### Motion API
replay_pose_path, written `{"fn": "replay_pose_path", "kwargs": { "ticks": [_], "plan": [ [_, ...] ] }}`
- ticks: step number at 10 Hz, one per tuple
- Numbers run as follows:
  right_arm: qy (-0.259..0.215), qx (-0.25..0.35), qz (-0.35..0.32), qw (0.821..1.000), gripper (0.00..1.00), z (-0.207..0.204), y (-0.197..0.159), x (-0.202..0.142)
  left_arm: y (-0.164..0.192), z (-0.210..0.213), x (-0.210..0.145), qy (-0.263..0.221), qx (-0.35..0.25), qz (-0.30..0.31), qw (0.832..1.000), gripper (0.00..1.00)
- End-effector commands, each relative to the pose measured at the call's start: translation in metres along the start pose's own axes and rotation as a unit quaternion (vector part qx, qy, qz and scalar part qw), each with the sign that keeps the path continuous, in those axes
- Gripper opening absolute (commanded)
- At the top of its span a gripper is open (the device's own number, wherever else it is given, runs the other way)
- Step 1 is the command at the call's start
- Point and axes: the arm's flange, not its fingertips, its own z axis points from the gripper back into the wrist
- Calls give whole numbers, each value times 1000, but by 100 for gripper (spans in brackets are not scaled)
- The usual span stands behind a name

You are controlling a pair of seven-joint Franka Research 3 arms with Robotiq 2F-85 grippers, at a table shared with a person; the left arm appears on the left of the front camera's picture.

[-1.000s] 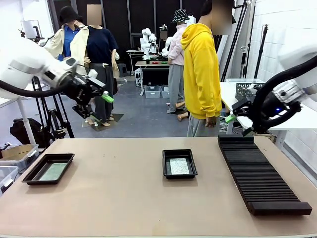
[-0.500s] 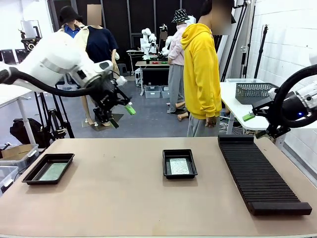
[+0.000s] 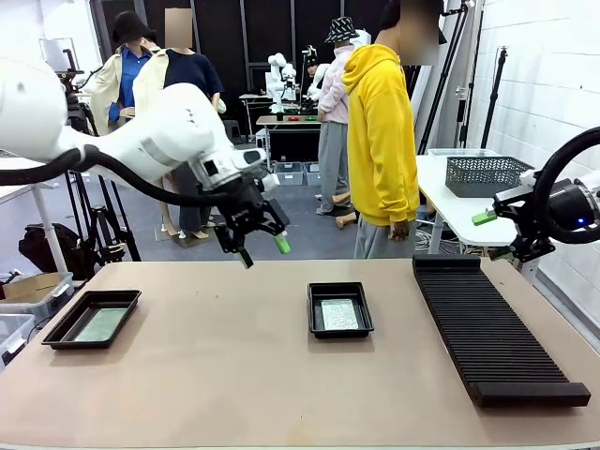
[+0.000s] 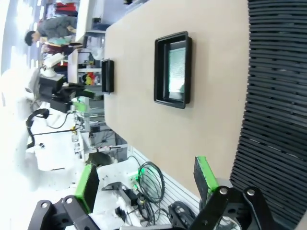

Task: Inspect and transfer BCBs to ESD trays.
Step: Pick up the ESD tray and place it on the left side of the table.

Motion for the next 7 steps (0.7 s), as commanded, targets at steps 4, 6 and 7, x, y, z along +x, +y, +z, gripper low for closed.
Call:
{"fn": "replay_pose_path", "kwargs": {
  "ticks": [4, 6, 7],
  "plan": [
    [5, 29, -1, 1000, 100, 9, -14, 2, -32, -53, 27, 14, 67, 26, 997, 100],
    [5, 29, -1, 1000, 100, 9, -14, 2, -37, -80, 33, -16, 85, 61, 994, 100],
    [5, 29, -1, 1000, 100, 9, -14, 2, -37, -90, 39, -45, 89, 84, 991, 100]
  ]
}}
